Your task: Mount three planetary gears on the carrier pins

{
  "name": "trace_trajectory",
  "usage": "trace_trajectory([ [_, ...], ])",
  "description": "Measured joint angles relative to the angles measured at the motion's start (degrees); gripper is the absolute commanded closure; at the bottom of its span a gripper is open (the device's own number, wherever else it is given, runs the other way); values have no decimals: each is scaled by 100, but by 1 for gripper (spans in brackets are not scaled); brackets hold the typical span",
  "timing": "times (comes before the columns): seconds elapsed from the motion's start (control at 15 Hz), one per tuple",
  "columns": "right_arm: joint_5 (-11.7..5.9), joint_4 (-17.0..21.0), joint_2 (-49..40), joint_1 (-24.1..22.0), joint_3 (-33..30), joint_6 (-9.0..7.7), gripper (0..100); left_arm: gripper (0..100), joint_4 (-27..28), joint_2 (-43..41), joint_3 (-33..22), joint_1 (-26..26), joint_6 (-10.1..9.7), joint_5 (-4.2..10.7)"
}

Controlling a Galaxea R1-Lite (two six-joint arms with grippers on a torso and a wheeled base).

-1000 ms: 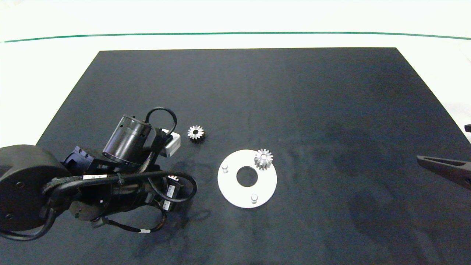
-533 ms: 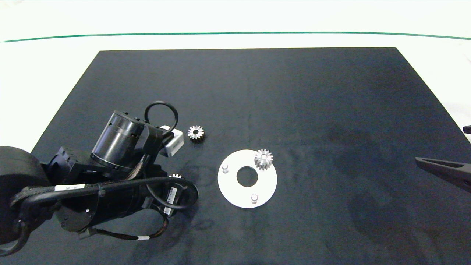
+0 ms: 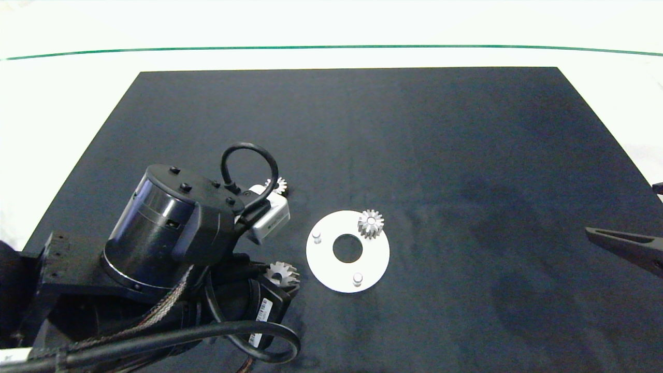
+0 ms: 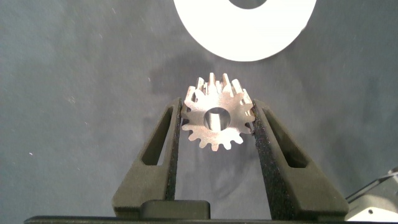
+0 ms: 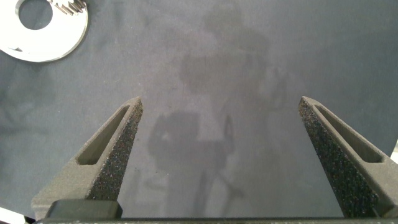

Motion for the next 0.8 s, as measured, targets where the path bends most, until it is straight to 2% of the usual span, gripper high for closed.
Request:
trace_trajectory([
  [0.13, -22, 2, -94, -2, 41, 13, 0, 90, 134, 2, -168, 0, -9, 7],
  [0.33, -10, 0, -204, 13, 68, 13, 0, 90, 663, -61, -446, -6, -11, 11],
  [0.67, -29, -41, -268, 24, 39, 0, 0, 90, 1843, 0, -1548, -133, -15, 13],
  [0.8, -44, -80, -325, 30, 33, -11, 0, 90, 2026, 96, -1791, -334, -28, 13],
])
